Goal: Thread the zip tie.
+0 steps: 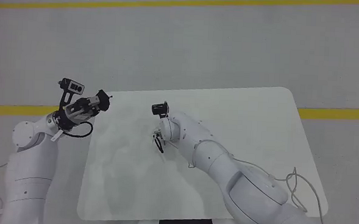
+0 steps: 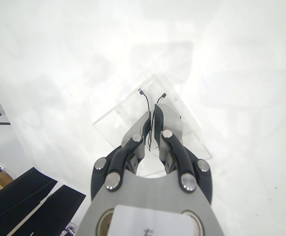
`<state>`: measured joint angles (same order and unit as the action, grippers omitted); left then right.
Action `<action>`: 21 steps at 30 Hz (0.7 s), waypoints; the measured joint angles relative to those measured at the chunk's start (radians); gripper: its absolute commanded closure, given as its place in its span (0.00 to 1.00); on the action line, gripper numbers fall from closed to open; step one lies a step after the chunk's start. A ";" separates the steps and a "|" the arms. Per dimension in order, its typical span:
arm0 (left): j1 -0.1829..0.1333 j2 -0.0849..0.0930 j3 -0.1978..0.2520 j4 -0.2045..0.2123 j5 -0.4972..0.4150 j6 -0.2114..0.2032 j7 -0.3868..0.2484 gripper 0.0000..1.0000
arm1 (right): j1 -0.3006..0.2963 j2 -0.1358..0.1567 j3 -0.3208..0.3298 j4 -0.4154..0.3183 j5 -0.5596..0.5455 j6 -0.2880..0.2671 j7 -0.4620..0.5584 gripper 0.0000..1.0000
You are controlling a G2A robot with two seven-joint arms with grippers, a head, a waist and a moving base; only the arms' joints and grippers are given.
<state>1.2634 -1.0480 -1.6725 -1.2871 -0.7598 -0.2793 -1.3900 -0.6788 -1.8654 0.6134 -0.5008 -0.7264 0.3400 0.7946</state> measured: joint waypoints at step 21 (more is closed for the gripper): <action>0.000 0.000 0.000 0.000 0.000 0.000 0.000 1.00 | 0.004 -0.053 0.061 0.072 -0.095 0.000 0.000 0.93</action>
<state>1.2634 -1.0480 -1.6725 -1.2871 -0.7598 -0.2793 -1.3900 -0.6744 -1.9186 0.6748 -0.4287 -0.8216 0.3400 0.7947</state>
